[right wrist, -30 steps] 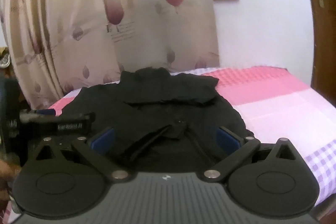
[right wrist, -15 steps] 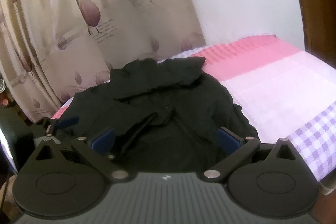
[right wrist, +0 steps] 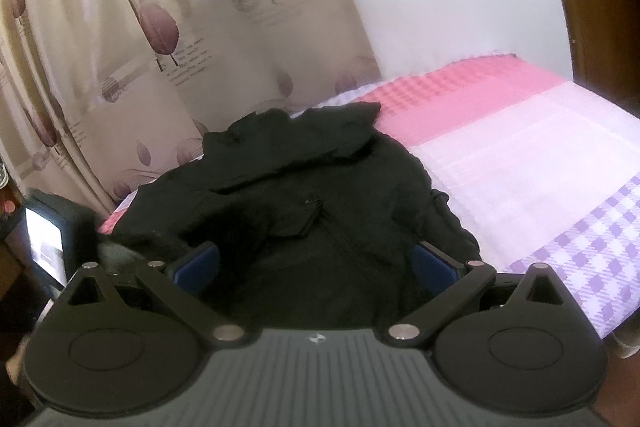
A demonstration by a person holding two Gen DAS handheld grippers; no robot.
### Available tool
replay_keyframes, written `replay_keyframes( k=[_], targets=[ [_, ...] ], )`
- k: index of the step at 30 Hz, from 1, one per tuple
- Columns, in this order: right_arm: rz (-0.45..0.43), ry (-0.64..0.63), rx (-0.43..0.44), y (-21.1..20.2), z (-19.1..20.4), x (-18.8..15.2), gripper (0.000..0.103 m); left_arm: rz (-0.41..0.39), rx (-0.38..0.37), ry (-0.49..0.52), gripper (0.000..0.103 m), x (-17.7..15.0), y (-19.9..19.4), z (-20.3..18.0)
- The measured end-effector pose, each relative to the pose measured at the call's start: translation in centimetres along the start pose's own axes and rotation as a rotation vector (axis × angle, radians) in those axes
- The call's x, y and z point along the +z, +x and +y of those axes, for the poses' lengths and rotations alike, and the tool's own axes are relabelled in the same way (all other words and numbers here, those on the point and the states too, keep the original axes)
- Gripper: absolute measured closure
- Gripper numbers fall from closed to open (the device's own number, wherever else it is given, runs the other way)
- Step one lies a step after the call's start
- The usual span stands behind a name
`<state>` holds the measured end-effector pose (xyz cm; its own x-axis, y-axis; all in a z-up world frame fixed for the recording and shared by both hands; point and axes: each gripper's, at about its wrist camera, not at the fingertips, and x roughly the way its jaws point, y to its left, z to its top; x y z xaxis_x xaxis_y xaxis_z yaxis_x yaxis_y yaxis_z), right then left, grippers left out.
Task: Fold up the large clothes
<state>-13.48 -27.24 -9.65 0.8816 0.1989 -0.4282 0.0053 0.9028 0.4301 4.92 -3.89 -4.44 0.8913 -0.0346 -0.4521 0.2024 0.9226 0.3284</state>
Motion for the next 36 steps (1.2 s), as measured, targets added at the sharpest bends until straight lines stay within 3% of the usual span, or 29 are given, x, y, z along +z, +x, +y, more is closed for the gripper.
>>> replay_keyframes(
  k=[5, 9, 14, 17, 21, 27, 28, 29, 31, 34, 36],
  targets=[
    [0.002, 0.006, -0.007, -0.1, 0.2, -0.3, 0.0, -0.03, 0.212, -0.238, 0.092, 2.0, -2.3, 12.1],
    [0.021, 0.002, 0.009, 0.4, 0.9, -0.8, 0.0, -0.026, 0.432, -0.384, 0.092, 1.7, -3.9, 22.0],
    [0.051, -0.034, 0.035, 1.0, 2.5, -1.5, 0.0, 0.047, 0.641, -0.508, 0.094, -2.1, -4.5, 32.0],
    [0.059, -0.056, 0.042, 1.2, 3.8, -1.6, 0.0, 0.123, 0.708, -0.523, 0.094, -5.5, -4.0, 36.0],
    [0.077, -0.072, 0.04, 1.6, 4.6, -1.7, 0.0, 0.198, 0.776, -0.567, 0.094, -9.7, -3.2, 38.5],
    [0.096, -0.097, 0.03, 1.7, 5.3, -1.8, 0.0, 0.26, 0.897, -0.616, 0.08, -14.5, -3.2, 40.5],
    [0.097, -0.1, 0.029, 1.7, 5.4, -1.7, 0.0, 0.265, 0.92, -0.614, 0.07, -14.8, -3.5, 40.9],
    [0.097, -0.106, 0.026, 1.8, 5.5, -1.7, 0.0, 0.263, 0.939, -0.616, 0.051, -15.1, -4.0, 40.9],
    [0.096, -0.126, 0.019, 2.1, 6.0, -1.5, 0.0, 0.234, 0.963, -0.632, 0.027, -15.1, -5.3, 40.7],
    [0.078, -0.197, 0.02, 2.8, 7.4, -0.8, 0.0, 0.136, 0.962, -0.622, 0.022, -13.9, -7.5, 39.3],
    [0.063, -0.271, 0.023, 3.6, 8.5, 0.2, 0.0, 0.091, 0.896, -0.607, 0.02, -12.4, -8.2, 37.9]
  ],
)
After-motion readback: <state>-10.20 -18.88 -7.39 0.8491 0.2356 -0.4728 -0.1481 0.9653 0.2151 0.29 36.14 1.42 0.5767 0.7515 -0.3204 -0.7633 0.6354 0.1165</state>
